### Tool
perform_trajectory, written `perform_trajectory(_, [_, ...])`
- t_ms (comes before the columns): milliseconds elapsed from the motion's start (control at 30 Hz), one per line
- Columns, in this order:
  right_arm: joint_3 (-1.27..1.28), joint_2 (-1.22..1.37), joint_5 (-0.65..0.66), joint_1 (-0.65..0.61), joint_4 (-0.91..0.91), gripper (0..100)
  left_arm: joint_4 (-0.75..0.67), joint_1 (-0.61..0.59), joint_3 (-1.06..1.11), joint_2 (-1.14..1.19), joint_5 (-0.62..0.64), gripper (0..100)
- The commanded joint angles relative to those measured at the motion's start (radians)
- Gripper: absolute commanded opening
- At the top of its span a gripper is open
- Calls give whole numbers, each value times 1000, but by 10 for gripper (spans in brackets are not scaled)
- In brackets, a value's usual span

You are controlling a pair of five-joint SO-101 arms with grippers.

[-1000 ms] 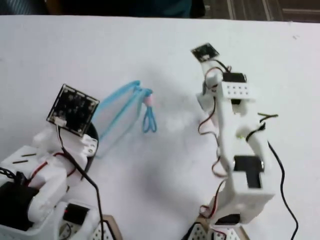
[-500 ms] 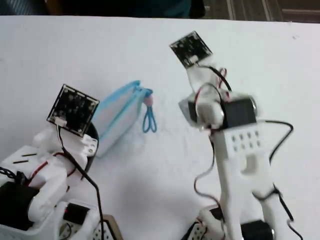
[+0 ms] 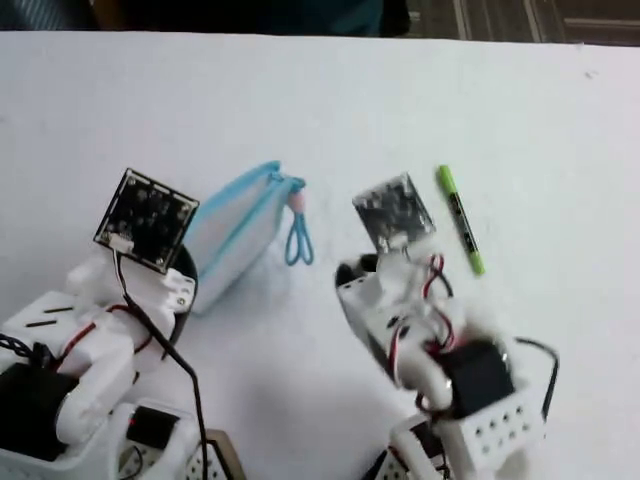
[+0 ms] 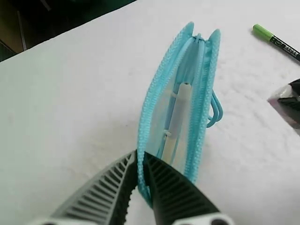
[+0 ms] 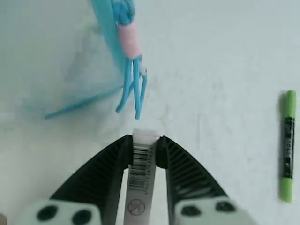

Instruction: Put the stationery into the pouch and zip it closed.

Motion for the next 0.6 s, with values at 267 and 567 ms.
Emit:
perform_trajectory(267, [68,-131,-107,-19,-730,17,0,-12,2,18,8,24])
perform_trajectory(567, [-250,206,-126,-134,-820,17,2,-12,2,18,8,24])
